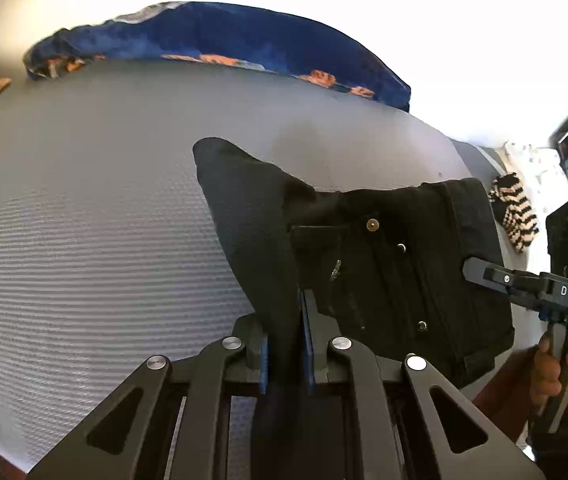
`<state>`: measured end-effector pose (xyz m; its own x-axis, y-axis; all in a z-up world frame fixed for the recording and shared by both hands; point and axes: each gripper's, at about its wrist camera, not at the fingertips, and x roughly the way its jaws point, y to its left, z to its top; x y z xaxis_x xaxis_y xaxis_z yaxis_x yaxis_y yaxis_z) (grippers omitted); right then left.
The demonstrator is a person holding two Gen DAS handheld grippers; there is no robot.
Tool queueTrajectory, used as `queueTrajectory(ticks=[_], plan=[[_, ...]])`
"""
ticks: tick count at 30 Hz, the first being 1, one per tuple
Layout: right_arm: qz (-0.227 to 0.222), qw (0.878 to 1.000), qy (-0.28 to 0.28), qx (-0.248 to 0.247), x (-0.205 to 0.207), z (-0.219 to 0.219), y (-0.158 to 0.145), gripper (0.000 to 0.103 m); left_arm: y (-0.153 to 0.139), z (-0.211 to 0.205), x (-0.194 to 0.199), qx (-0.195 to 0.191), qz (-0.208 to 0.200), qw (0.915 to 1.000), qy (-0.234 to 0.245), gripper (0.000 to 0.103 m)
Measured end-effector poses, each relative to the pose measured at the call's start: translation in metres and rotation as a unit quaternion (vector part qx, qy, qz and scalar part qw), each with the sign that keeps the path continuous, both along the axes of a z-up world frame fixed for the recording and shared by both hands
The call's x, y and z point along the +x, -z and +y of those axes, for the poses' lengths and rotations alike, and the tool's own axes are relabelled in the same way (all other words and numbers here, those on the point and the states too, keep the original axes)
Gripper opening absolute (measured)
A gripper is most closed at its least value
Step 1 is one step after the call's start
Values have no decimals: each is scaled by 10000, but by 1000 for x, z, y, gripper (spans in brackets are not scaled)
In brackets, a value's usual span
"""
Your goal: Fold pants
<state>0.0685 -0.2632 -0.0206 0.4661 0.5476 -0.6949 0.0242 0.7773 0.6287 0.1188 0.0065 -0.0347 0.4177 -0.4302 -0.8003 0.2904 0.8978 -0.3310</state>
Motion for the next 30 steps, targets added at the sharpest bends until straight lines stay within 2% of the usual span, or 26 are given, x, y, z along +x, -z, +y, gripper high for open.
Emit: queueTrajectory(ticks=[5, 17, 30], plan=[[-29, 10000, -83, 41, 4, 21, 1, 20, -5, 11, -5, 121, -101, 9999, -59, 13], [-95, 9993, -375, -13, 24, 53, -10, 19, -15, 36, -3, 64, -275, 9993, -260, 13], [-121, 9987, -488, 106, 72, 65, -9, 18, -24, 45, 36, 6, -320, 9986, -412, 13]])
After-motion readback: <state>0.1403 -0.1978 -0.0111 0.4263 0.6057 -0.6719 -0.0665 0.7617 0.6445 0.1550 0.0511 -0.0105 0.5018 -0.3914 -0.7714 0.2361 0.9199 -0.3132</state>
